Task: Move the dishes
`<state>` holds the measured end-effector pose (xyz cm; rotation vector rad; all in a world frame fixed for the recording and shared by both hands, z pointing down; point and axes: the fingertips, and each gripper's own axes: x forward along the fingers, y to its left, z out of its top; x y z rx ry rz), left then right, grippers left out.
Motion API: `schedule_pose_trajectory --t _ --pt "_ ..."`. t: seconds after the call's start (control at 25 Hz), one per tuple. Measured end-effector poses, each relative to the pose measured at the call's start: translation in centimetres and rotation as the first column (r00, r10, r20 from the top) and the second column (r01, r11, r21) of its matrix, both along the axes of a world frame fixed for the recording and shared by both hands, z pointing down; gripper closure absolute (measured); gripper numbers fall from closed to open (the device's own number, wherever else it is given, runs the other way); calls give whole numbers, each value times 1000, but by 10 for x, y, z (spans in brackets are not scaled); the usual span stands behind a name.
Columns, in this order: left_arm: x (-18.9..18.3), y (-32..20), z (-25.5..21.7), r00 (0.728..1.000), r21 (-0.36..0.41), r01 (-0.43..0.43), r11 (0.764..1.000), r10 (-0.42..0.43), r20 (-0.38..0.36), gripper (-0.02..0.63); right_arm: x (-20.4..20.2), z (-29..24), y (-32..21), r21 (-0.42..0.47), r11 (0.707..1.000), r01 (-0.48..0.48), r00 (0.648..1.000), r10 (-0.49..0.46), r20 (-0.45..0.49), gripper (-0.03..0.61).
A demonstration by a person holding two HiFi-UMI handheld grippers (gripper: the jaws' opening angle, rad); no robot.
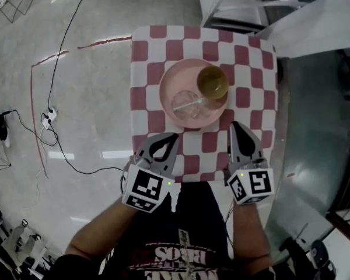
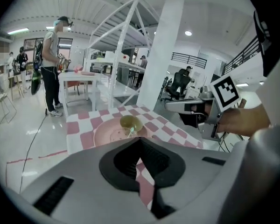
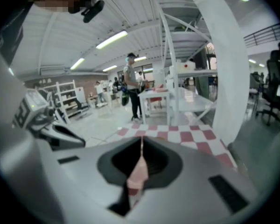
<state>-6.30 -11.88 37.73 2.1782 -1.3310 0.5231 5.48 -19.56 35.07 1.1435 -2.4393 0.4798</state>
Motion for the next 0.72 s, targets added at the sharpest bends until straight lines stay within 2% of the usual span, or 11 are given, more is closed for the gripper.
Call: schedule_pose_trajectory --t 0.08,0.32,0.44,0.52,0.6,0.72 --pt "-7 -6 -25 1000 59 16 998 -16 3 584 -5 -31 6 54 998 13 1000 -14 24 540" --pt "-17 -11 -99 999 204 46 978 -47 1 584 -14 -101 25 123 992 32 998 -38 41 541" --pt "-20 -15 -123 997 278 74 958 -71 -21 584 -16 -118 33 151 988 33 999 -38 27 541" --pt "-20 -15 -141 994 332 107 937 -88 -71 584 -19 -125 39 165 985 39 999 -44 25 541" --pt "-17 -14 -152 991 360 122 925 -91 -100 584 -24 -130 43 183 982 56 998 -60 15 541" --pt "-10 -13 -155 995 371 87 925 -63 -77 584 -30 -137 50 204 976 80 997 -82 0 543"
